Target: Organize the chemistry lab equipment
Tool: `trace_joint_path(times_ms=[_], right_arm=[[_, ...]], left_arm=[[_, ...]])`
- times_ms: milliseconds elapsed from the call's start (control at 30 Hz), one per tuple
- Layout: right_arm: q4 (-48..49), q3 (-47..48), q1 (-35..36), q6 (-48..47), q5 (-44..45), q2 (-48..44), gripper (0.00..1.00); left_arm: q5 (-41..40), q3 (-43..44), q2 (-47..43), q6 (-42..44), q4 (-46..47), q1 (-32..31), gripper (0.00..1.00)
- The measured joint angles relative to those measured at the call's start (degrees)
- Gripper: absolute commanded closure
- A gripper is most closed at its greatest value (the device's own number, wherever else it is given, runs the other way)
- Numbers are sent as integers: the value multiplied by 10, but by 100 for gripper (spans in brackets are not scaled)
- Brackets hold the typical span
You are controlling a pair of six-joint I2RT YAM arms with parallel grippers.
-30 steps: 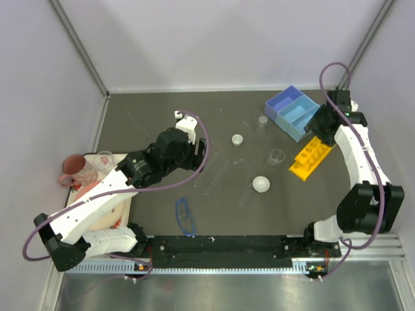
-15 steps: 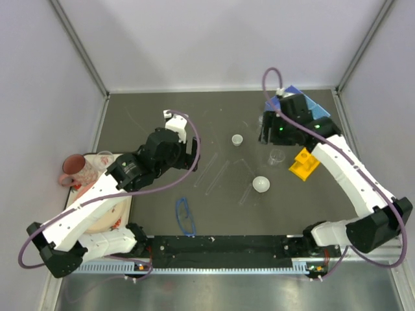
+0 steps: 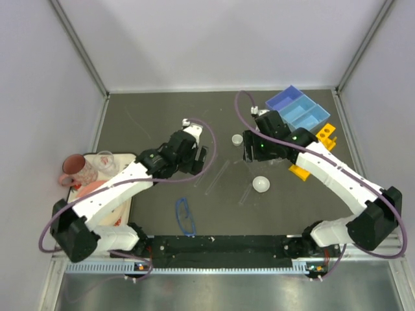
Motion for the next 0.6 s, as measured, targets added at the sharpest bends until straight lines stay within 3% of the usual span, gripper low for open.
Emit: trace_joint_path(times_ms=[300,600], right_arm=[[12,-83,0,5,-24,-125,36],[7,-132,0,8,-54,-209,34]], left_arm=[[48,4,161,45,50,0,17],[72,31,239,96,80,0,18]])
